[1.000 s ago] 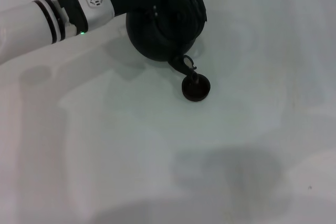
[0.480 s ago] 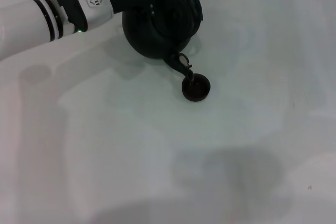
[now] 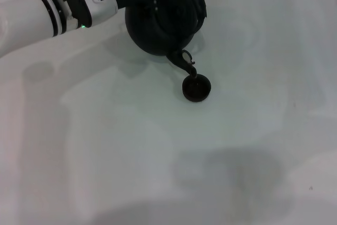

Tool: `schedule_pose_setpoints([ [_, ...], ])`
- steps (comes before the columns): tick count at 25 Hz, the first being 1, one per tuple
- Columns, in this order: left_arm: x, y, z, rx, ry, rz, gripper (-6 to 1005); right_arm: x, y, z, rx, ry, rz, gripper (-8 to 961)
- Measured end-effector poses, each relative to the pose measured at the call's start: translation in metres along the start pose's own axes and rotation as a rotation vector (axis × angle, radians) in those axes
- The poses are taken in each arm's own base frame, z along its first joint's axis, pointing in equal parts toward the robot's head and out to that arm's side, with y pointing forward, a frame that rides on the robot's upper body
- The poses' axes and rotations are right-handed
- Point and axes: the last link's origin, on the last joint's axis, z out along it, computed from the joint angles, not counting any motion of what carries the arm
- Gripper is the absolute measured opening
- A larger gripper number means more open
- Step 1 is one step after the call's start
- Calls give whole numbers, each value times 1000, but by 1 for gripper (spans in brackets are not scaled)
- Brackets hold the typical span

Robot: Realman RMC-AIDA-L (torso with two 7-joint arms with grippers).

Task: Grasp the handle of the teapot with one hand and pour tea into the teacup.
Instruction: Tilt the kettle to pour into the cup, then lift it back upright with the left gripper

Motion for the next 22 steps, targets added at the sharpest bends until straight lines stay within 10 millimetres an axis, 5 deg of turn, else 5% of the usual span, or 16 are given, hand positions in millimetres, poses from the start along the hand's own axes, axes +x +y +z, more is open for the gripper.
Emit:
schedule_pose_setpoints([
  [22, 7, 2, 8, -10, 10, 82, 100, 2, -1, -2, 6, 7, 3, 700],
])
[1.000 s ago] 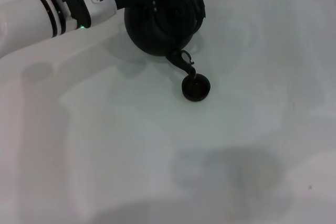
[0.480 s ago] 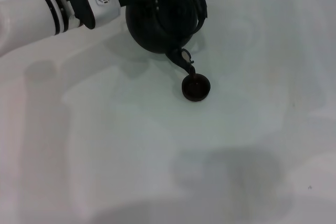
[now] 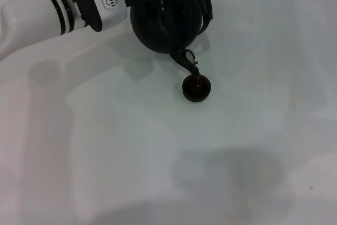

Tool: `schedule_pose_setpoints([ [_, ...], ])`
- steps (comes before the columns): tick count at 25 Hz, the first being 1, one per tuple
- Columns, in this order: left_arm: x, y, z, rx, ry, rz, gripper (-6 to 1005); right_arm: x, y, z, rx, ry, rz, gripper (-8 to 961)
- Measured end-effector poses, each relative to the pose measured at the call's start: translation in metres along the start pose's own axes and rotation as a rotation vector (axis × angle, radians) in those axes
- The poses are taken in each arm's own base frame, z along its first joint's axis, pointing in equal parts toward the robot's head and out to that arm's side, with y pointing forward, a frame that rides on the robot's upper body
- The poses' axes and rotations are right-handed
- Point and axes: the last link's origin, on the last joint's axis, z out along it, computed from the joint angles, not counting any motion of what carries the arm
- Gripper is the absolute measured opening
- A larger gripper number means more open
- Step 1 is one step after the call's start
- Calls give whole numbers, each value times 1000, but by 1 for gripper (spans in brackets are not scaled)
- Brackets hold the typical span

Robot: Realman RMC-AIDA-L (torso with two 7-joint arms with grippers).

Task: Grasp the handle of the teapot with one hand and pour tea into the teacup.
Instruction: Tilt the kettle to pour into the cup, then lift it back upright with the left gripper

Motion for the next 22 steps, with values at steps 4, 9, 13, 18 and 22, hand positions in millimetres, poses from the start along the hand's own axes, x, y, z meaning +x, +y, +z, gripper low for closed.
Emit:
schedule_pose_setpoints([
  [4, 2, 1, 1, -10, 6, 6, 100, 0, 0, 0, 0, 0, 0, 700],
  [9, 2, 2, 2, -13, 8, 8, 99, 0, 1, 0, -3, 2, -1, 700],
  [13, 2, 2, 2, -13, 8, 8, 98, 0, 1, 0, -4, 3, -1, 700],
  [18, 3, 2, 2, -13, 11, 8, 99, 1, 1, 0, -4, 4, -1, 700],
  [22, 3, 3, 2, -14, 14, 7, 98, 2, 2, 0, -5, 9, 2, 700],
])
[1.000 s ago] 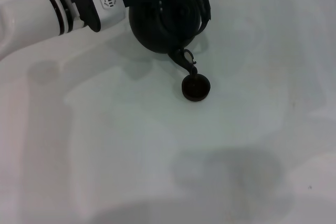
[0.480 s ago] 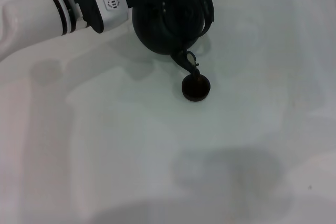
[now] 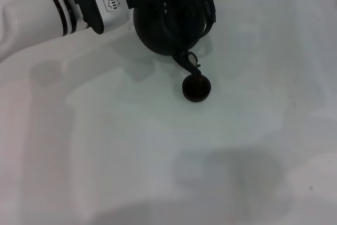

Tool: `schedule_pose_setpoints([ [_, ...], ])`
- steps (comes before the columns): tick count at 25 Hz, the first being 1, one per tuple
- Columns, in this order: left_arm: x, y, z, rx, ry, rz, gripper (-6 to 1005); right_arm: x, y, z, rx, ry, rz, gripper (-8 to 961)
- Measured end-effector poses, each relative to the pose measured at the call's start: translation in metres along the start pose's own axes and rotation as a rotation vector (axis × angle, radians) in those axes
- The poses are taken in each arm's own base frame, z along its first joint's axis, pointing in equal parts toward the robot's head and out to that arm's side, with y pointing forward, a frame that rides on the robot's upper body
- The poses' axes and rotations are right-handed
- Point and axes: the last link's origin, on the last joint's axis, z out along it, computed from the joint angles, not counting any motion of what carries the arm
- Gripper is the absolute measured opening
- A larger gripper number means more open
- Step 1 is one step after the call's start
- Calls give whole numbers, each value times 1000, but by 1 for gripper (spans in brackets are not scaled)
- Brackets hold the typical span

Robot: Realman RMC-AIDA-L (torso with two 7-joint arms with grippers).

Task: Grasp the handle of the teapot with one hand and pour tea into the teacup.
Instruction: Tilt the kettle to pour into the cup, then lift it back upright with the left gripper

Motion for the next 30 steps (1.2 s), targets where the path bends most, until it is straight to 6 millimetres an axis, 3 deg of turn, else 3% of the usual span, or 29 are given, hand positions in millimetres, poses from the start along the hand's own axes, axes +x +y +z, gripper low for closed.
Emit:
schedule_pose_setpoints([
  [17, -2, 3, -2, 3, -1, 10, 99, 1, -2, -1, 6, 3, 3, 699],
  [30, 1, 8, -9, 22, 49, -93, 99, 2, -2, -2, 4, 6, 19, 699],
])
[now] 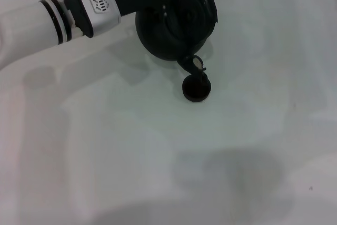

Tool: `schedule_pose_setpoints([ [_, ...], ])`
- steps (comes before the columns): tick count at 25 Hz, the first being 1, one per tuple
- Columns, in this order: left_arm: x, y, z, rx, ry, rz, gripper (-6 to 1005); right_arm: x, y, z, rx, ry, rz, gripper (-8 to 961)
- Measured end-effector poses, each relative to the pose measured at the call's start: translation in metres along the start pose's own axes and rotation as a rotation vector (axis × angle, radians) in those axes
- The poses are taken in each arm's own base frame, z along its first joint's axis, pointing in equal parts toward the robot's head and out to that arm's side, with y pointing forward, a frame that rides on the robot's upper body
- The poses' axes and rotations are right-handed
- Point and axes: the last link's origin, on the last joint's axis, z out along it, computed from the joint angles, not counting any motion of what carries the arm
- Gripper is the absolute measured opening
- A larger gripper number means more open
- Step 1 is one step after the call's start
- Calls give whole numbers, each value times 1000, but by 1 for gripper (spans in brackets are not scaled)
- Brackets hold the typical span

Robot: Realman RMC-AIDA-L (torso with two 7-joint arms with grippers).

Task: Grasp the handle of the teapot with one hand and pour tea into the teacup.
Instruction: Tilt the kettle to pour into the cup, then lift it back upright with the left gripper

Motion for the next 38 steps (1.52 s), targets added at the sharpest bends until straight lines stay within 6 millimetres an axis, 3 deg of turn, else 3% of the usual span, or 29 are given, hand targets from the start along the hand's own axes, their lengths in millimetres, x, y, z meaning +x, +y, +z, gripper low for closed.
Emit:
schedule_pose_setpoints([
  [10, -1, 0, -10, 72, 35, -62, 98, 0, 0, 0, 0, 0, 0, 699],
  [22, -14, -1, -51, 364, 90, -247, 97, 0, 0, 0, -2, 1, -1, 699],
  [29, -20, 23, -79, 642, 67, -326, 100, -2, 3, 1, -20, -6, -8, 698],
  [38, -21, 48, -99, 802, 40, -459, 106, -11, 16, 12, -73, -23, -37, 698],
])
